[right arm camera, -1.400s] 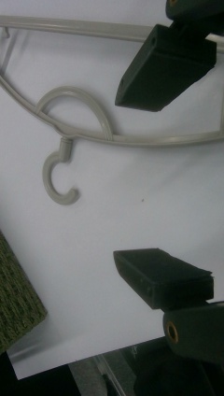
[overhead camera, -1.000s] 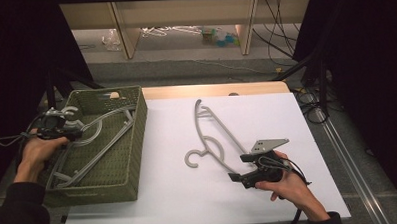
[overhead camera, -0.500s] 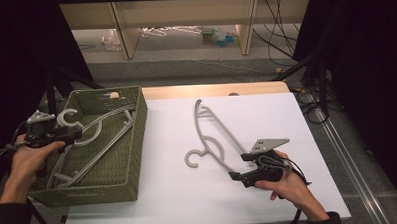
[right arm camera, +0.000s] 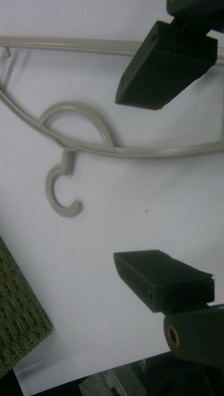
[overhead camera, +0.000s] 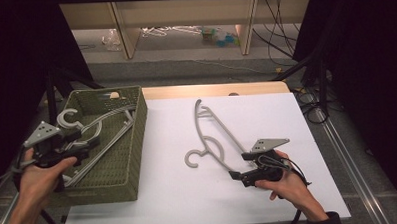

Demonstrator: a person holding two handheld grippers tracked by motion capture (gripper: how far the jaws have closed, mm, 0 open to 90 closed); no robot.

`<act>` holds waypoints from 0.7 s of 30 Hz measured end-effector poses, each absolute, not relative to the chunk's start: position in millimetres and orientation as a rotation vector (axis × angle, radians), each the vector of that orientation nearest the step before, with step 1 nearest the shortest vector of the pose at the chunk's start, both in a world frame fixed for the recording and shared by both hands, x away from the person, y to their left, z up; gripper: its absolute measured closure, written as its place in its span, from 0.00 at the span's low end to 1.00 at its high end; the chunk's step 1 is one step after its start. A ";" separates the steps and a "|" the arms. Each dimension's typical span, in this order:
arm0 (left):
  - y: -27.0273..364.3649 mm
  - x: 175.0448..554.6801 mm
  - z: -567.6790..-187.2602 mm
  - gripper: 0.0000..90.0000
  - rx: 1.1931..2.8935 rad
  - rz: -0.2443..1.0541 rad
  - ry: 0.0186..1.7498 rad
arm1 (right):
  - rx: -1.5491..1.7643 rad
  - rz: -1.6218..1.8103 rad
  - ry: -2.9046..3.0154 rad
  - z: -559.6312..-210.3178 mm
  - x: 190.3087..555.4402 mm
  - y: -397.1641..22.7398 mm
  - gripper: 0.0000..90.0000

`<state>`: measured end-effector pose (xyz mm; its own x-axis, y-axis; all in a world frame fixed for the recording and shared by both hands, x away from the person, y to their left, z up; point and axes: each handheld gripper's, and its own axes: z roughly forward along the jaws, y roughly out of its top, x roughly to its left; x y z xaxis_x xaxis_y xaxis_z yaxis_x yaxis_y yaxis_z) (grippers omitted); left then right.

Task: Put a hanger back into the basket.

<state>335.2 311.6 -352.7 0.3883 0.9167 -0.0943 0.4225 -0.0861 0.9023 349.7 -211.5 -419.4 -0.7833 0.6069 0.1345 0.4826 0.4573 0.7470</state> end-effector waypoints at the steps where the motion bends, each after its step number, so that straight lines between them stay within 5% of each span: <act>1: 305.5 332.5 -353.0 0.30 1.670 0.638 1.173 | 0.959 1.232 2.547 -419.4 349.7 -211.2 0.23; 9: 260.2 318.0 -360.6 0.19 1.653 0.559 1.056 | 0.949 1.241 2.514 -418.9 349.1 -210.0 0.21; 21: 216.1 299.7 -380.5 0.18 1.678 0.520 0.930 | 0.931 1.214 2.507 -420.3 350.5 -208.2 0.21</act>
<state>299.7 216.1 -380.5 0.5964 0.7941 -0.1175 0.3155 -0.0973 0.9439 350.5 -208.2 -420.3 -0.7801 0.6197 0.0860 0.4516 0.4626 0.7629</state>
